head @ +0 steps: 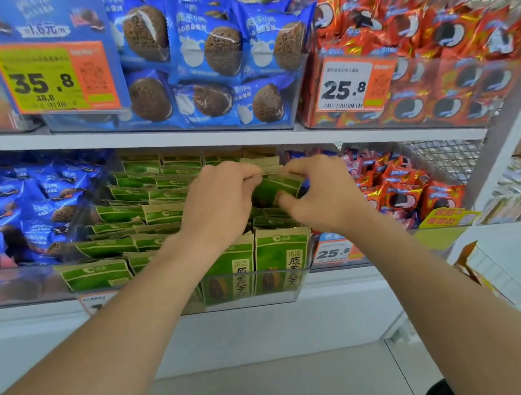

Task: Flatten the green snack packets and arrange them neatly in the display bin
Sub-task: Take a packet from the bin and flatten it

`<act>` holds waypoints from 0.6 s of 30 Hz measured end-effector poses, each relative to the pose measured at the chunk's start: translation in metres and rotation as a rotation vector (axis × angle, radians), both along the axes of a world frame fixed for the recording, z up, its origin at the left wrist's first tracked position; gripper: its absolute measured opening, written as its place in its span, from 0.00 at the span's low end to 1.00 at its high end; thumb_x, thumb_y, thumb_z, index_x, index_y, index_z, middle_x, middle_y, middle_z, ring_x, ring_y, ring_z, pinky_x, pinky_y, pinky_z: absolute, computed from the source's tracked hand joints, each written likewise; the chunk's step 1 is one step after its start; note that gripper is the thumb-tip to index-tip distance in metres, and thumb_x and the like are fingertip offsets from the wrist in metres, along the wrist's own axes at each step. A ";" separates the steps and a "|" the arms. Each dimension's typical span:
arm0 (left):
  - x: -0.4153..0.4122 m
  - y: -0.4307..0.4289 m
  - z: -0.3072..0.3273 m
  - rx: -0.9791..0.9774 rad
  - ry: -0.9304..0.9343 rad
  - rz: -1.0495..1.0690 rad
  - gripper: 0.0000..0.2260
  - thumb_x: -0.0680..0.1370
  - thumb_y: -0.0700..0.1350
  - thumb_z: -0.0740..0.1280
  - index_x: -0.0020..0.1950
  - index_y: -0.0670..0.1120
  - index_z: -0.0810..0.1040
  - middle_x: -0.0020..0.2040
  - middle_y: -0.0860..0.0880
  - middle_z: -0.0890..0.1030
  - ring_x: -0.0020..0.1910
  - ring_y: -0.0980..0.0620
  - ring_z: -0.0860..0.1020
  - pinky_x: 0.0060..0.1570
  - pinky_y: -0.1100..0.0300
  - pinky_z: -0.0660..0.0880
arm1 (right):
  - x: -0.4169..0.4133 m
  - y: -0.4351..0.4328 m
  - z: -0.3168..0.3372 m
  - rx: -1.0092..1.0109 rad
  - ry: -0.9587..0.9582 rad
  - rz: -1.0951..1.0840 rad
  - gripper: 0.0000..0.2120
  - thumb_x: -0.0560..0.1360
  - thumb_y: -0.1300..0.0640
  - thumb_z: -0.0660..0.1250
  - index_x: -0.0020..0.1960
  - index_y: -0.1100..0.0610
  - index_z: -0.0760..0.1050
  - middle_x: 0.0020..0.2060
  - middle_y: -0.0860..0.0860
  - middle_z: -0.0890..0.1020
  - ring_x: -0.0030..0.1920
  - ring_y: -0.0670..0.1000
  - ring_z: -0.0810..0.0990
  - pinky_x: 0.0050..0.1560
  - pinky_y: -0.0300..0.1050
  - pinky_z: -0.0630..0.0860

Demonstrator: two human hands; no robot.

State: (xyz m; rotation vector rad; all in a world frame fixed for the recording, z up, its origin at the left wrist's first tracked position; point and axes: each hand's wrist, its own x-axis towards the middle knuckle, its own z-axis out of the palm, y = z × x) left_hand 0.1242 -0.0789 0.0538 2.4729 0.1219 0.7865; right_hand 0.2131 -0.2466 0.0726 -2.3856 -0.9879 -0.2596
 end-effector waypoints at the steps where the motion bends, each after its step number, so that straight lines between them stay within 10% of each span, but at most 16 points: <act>1: -0.001 -0.001 0.002 -0.022 -0.054 -0.013 0.11 0.86 0.48 0.65 0.61 0.54 0.87 0.48 0.55 0.87 0.47 0.52 0.83 0.56 0.48 0.80 | 0.001 -0.002 0.001 0.034 0.033 0.006 0.08 0.75 0.51 0.73 0.54 0.46 0.86 0.39 0.43 0.86 0.42 0.49 0.83 0.52 0.51 0.82; 6: -0.008 0.000 0.009 -0.122 -0.196 0.033 0.11 0.86 0.44 0.67 0.67 0.49 0.83 0.54 0.59 0.85 0.52 0.60 0.83 0.58 0.63 0.78 | -0.012 -0.011 0.002 0.445 -0.196 -0.079 0.09 0.79 0.61 0.74 0.57 0.52 0.85 0.44 0.39 0.84 0.44 0.41 0.80 0.51 0.36 0.77; 13: -0.023 -0.004 0.015 -0.328 -0.205 0.157 0.10 0.85 0.42 0.64 0.60 0.51 0.84 0.50 0.57 0.86 0.49 0.60 0.85 0.59 0.54 0.82 | -0.040 -0.021 0.017 0.887 -0.285 -0.100 0.17 0.85 0.62 0.63 0.72 0.62 0.65 0.42 0.40 0.78 0.35 0.47 0.77 0.36 0.48 0.71; 18: -0.044 -0.034 0.030 -0.500 -0.170 -0.162 0.17 0.88 0.55 0.57 0.59 0.48 0.83 0.48 0.53 0.86 0.49 0.55 0.83 0.54 0.54 0.79 | -0.064 -0.011 0.016 0.961 -0.067 0.068 0.12 0.86 0.62 0.62 0.66 0.58 0.62 0.31 0.45 0.72 0.31 0.55 0.71 0.34 0.54 0.66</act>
